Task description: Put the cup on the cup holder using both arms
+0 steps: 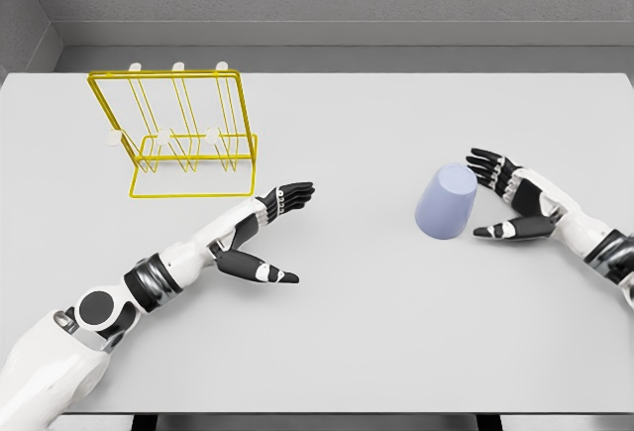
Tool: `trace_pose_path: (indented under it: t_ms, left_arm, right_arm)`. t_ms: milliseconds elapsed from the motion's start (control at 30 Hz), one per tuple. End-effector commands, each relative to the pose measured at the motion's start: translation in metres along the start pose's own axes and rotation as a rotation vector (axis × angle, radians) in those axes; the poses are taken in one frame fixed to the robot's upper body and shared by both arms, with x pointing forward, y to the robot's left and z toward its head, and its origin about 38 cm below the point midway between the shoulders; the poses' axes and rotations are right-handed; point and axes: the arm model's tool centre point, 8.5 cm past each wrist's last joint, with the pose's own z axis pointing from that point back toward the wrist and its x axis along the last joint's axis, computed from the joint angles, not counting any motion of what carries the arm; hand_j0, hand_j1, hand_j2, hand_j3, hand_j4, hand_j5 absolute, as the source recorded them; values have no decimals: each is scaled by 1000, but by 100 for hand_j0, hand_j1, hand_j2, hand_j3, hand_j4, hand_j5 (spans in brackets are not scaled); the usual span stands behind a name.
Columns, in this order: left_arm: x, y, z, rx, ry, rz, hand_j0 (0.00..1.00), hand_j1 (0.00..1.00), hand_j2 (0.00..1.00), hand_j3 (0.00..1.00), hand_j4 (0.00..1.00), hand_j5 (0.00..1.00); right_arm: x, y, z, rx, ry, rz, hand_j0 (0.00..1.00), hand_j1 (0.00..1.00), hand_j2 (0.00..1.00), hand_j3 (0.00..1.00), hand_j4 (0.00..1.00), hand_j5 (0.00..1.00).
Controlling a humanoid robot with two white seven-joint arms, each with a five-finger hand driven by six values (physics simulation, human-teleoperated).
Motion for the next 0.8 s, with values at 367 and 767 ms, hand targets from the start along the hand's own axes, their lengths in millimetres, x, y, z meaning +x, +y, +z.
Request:
trace_pose_path:
  t_ms: [367,767]
  left_arm:
    - [-4,4,2,15,10,6,100,100,100,100,100,100]
    - [-3,4,2,16,9,7,100,100,100,100,100,100]
  right_arm:
    - [1,14,-12,42,-18,-2,100,100,100,100,100,100]
    - [1,25,-21,72,-27,0,100,100,100,100,100,100]
